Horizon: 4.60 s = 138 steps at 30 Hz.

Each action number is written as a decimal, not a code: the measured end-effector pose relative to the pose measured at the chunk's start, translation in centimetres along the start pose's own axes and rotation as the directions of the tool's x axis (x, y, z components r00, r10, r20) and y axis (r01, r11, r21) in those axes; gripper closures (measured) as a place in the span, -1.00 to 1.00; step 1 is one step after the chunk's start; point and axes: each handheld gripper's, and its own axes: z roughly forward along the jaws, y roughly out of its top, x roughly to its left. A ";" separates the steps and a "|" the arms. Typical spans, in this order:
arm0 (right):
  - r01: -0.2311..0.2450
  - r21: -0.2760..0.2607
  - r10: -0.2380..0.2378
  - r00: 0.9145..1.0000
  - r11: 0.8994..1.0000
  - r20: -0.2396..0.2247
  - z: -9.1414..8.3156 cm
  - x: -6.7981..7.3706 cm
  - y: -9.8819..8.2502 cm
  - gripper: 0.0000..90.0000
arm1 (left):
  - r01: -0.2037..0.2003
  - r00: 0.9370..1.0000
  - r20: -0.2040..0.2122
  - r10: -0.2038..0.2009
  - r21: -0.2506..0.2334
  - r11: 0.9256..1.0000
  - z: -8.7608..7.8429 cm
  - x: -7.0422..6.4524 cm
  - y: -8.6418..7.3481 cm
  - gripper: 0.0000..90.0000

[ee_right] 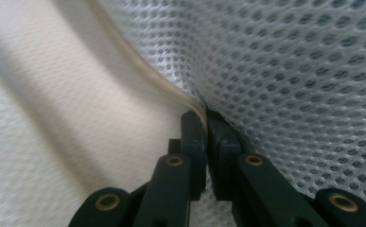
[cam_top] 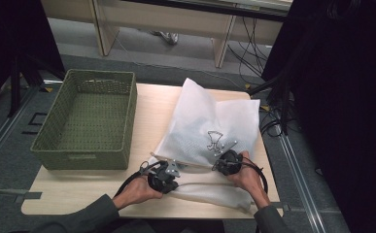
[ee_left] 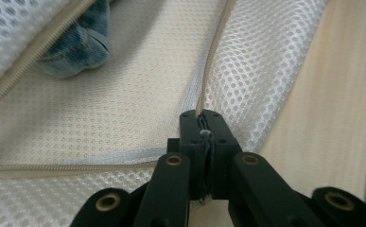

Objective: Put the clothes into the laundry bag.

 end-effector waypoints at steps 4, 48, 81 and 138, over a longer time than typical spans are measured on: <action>-0.035 -0.001 0.035 0.998 0.999 0.053 0.2 -1.7 0.2 0.94 | 0.015 0.998 0.055 -0.014 -0.004 1.000 0.1 -1.2 -0.1 0.93; 0.129 -0.205 -0.146 0.987 0.970 -0.073 -2.3 3.2 3.3 1.00 | 0.190 0.944 -0.221 -0.245 -0.244 0.951 4.0 5.0 4.6 0.91; 0.093 -0.046 -0.098 0.984 0.995 -0.148 0.6 3.5 2.0 1.00 | 0.134 0.982 -0.107 -0.157 -0.193 0.972 -4.6 1.9 -0.8 0.43; -0.242 -0.440 0.190 0.969 0.864 -0.160 -6.5 5.1 -3.3 -0.22 | 0.132 0.975 -0.125 -0.185 -0.345 0.929 -13.2 0.7 -9.0 -0.65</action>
